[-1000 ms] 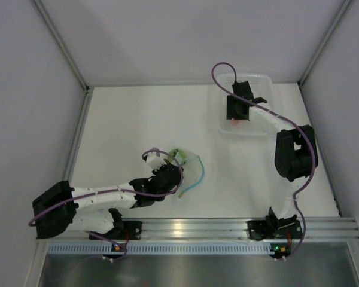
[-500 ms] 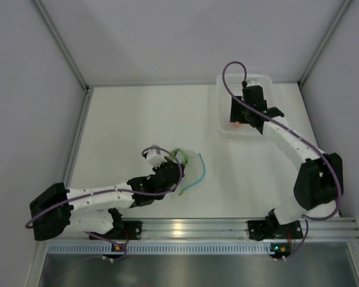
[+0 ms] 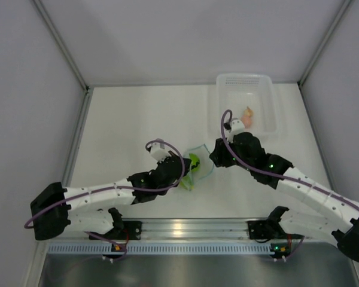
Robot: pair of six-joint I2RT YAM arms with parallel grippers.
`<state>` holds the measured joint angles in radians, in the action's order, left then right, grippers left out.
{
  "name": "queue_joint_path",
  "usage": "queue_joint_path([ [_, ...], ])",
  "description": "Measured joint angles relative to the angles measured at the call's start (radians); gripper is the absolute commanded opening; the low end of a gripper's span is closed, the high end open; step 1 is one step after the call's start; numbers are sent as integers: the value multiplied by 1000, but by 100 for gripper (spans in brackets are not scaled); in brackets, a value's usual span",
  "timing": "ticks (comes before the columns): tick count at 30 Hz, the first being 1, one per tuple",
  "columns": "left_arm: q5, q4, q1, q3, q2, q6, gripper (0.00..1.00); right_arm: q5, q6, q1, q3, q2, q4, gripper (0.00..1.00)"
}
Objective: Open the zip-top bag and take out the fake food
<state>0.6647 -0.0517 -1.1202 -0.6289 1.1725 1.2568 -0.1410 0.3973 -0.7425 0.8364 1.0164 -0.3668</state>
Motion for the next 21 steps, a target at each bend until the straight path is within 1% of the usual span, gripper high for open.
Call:
queue_joint_path([
  [4, -24, 0, 0, -29, 18, 0, 0, 11, 33, -107, -32, -27, 7, 46],
  [9, -60, -2, 0, -43, 28, 1, 0, -50, 51, -202, -32, -6, 23, 46],
  [13, -82, -10, 0, -42, 31, 9, 0, -91, 53, -228, -28, 47, 32, 46],
  [18, -124, -62, 10, -12, 42, 27, 0, -143, 71, -232, -23, 158, 57, 45],
  [20, -136, -75, 14, -9, 57, 31, 0, -169, 79, -233, -15, 205, 66, 48],
  [21, -141, -82, 16, -9, 64, 31, 0, -185, 84, -233, -6, 233, 71, 51],
])
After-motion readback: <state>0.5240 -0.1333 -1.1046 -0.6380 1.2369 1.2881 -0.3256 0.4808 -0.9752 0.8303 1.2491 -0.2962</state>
